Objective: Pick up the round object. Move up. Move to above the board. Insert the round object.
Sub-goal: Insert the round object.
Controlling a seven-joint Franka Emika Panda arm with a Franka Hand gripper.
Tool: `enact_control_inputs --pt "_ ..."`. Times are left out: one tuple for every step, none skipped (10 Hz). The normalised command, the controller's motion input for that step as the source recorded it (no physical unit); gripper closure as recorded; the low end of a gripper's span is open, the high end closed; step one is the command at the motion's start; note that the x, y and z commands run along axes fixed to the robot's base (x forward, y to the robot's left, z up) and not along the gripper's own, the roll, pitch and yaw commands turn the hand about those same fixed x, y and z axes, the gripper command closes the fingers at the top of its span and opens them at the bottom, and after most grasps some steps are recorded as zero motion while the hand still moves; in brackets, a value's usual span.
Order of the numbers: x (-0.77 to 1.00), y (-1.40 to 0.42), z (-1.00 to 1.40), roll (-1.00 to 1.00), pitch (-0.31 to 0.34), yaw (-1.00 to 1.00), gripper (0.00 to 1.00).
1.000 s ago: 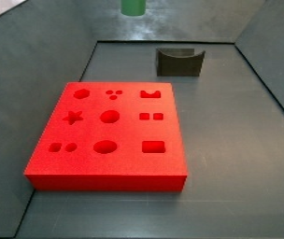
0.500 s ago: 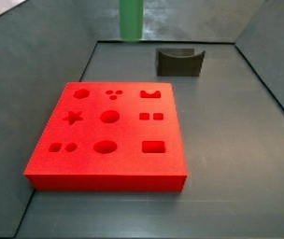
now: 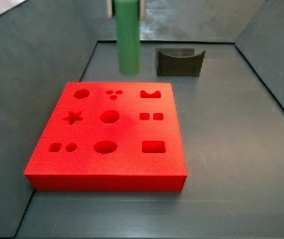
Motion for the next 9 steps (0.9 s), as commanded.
enact_control_inputs --pt "-0.32 0.0 -0.92 0.06 -0.187 -0.04 1.0" --pt "-0.43 -0.06 -0.83 0.1 -0.211 -0.02 1.0" --pt "-0.39 -0.11 -0.83 0.08 -0.226 -0.01 1.0" --pt "-0.27 -0.13 -0.69 0.02 -0.236 0.0 1.0" --pt "-0.09 -0.07 -0.21 -0.05 -0.203 0.0 1.0" --pt "0.0 -0.01 -0.09 -0.02 -0.054 0.0 1.0" --pt "0.0 -0.09 -0.23 0.0 -0.06 0.0 1.0" --pt "0.0 -0.16 -0.32 0.03 -0.076 0.0 1.0" --pt "0.0 -0.22 -0.23 0.13 -0.004 0.0 1.0"
